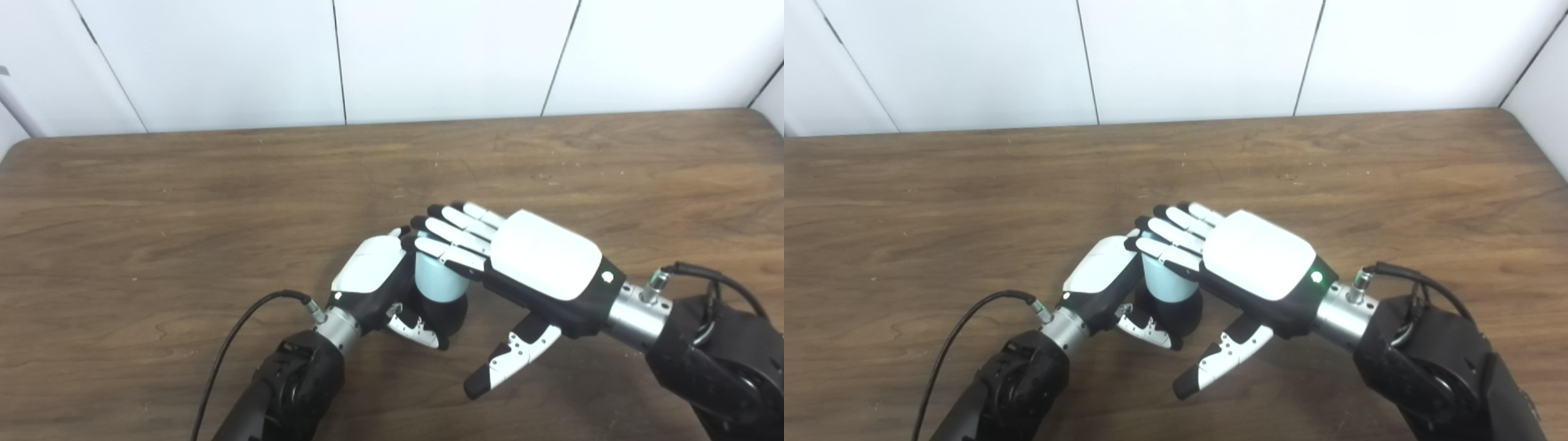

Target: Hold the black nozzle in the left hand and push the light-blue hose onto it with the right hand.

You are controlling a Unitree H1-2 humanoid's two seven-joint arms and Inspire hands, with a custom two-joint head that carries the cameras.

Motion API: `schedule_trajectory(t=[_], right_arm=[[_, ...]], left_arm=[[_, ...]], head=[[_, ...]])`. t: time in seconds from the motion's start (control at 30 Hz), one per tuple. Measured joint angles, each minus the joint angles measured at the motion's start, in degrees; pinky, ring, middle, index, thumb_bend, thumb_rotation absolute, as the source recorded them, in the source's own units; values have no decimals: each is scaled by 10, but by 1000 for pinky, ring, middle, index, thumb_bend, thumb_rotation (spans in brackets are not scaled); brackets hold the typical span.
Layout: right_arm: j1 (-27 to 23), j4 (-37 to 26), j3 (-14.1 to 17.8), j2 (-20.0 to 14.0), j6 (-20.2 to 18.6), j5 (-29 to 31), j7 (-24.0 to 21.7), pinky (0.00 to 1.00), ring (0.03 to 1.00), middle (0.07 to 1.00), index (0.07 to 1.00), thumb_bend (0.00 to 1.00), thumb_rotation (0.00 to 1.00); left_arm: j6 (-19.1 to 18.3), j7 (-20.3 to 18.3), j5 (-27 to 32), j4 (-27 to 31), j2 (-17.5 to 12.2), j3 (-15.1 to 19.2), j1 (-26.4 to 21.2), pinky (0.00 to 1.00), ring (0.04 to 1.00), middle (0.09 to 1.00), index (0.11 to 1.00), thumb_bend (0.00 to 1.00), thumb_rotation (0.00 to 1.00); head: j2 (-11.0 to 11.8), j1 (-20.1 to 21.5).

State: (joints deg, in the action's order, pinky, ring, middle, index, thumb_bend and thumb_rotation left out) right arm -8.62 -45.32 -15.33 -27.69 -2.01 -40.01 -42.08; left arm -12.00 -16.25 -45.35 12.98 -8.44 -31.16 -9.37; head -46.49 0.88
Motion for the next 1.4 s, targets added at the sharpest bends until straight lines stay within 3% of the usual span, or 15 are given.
schedule_trajectory(t=[0.3,0.53,0.77,0.97,1.17,1.4], right_arm=[[-2,-1,-5,0,-5,-2,0,1000,1000,1000,947,699,1000],[-30,-24,-4,-12,-46,14,-36,1000,1000,995,942,690,1000],[-38,-18,27,-12,-23,33,-27,1000,1000,982,933,678,1000],[-48,0,51,20,-4,22,19,1000,988,966,920,619,984],[-66,-2,57,56,-2,12,25,1000,981,966,914,607,959],[-66,-2,66,65,-3,8,25,1000,983,965,912,597,949]], left_arm=[[0,0,1,0,0,0,0,1000,683,482,484,524,0],[0,0,0,0,0,-2,-1,1000,680,502,474,522,0],[0,1,0,-2,0,-4,-2,1000,669,518,463,521,0],[0,4,0,-3,0,-4,-1,1000,691,524,461,519,0],[7,9,3,-8,1,-3,-2,1000,696,529,457,518,0],[8,10,5,-9,1,-2,-1,1000,685,514,467,521,0]], head=[[1,0],[8,-17],[23,-29],[32,-32],[34,-20],[33,-20]])
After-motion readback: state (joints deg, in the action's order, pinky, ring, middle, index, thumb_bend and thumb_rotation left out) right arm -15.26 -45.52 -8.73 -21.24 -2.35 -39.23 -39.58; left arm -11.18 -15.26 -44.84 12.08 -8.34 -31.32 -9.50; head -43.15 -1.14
